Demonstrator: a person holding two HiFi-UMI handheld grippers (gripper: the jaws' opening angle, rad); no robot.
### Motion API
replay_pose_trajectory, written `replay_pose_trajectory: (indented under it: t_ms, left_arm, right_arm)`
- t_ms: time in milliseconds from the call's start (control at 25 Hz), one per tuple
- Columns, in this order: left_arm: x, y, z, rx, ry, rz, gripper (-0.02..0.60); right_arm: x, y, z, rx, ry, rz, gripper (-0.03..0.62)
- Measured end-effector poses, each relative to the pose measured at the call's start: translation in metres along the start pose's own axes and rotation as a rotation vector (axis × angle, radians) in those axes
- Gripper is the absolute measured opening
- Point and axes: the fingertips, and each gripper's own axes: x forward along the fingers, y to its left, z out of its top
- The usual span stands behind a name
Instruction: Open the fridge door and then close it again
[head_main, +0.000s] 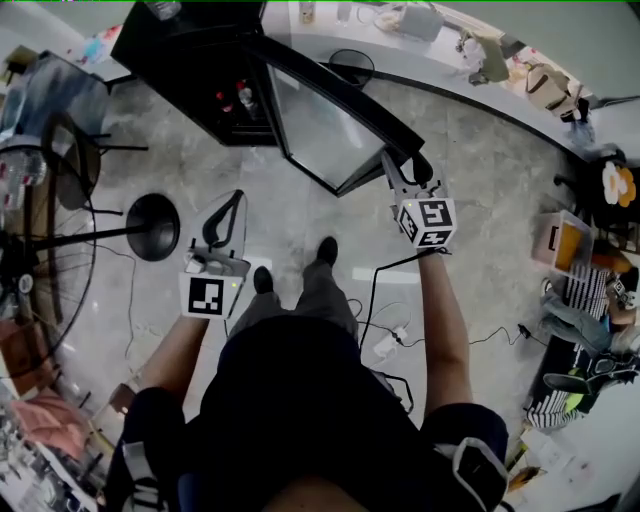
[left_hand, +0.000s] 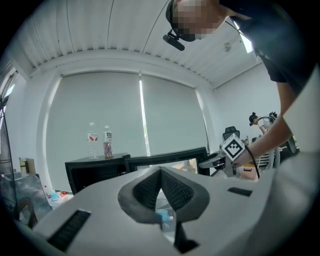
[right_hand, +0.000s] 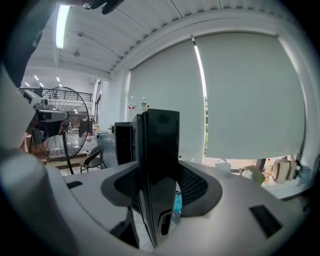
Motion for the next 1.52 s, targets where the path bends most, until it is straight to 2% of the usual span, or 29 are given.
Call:
replay_pose_trajectory:
  t_ms: [400,800,1120,1520]
  left_arm:
    - [-0.063,0.017,-0.009,-0.005,-0.024,-0.044,0.023]
    - [-0.111,0.038,-0.016,-0.017,-0.047,-0.085,0.023]
    - [-0.151,0.062,-0.02,-0.022,-0.067,-0.128,0.023]
    - [-0.182,0.075,-0.028,-0.035,-0.051,-0.107,0.023]
  right_arm:
    - [-0.024,0.069,-0.007,0.016,0.006,-0.103,0.224]
    - [-0.036,0.141,-0.006,0.023,0.005,-0.162,0.224]
    - [-0.035,0.207,-0.006,0.018,0.02,-0.171,0.221]
    - [-0.031,0.257,-0.001,0.02,0.037,-0.167,0.222]
